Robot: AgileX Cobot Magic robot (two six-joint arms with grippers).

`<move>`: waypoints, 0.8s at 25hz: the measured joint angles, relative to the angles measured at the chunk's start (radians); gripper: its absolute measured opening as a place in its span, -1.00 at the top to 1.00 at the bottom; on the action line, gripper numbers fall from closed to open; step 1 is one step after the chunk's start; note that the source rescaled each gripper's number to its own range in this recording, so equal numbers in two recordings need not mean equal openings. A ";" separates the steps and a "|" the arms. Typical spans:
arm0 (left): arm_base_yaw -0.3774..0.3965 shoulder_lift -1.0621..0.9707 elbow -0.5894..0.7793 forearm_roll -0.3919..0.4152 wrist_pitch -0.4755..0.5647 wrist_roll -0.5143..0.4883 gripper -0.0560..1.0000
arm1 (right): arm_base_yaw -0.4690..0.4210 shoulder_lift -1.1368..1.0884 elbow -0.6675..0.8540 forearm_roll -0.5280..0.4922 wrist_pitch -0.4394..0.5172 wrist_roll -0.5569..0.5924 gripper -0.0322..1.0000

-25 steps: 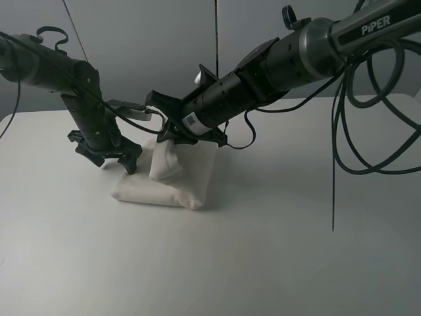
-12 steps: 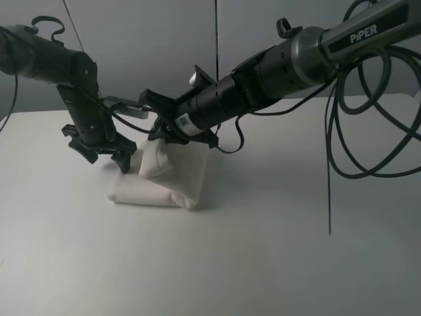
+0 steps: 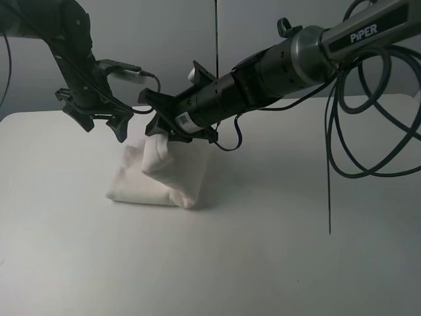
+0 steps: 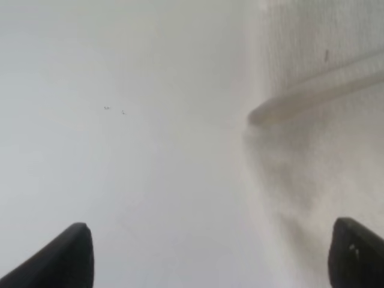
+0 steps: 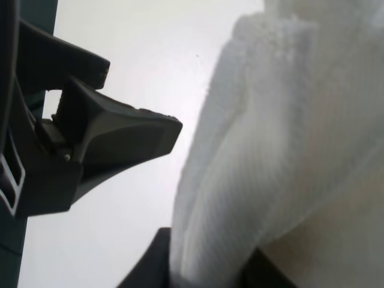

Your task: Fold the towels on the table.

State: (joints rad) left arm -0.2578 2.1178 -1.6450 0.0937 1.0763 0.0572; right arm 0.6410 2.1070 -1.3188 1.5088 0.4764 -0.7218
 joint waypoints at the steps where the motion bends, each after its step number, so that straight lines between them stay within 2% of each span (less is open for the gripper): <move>1: 0.000 0.000 -0.010 0.000 0.005 0.001 -1.00 | 0.000 0.000 0.000 0.015 -0.001 -0.014 -0.23; 2: 0.000 0.000 -0.019 0.000 0.011 0.002 -1.00 | 0.000 0.000 0.000 0.030 -0.002 -0.023 -0.63; 4: 0.000 0.000 -0.030 0.002 0.018 0.005 -1.00 | 0.000 0.000 0.000 0.049 -0.005 -0.030 -0.93; 12: 0.000 -0.004 -0.034 0.004 0.044 0.017 -1.00 | 0.000 0.000 0.000 0.032 0.003 -0.030 -0.99; 15: 0.000 -0.005 -0.034 0.010 0.071 0.036 -1.00 | 0.000 -0.002 0.000 -0.044 0.011 -0.028 -0.99; 20: 0.000 -0.030 -0.034 0.012 0.114 0.068 -1.00 | -0.002 -0.069 0.000 -0.274 -0.010 0.021 -0.99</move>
State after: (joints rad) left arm -0.2578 2.0881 -1.6792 0.1057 1.1901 0.1256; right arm 0.6388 2.0376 -1.3188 1.2348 0.4663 -0.7005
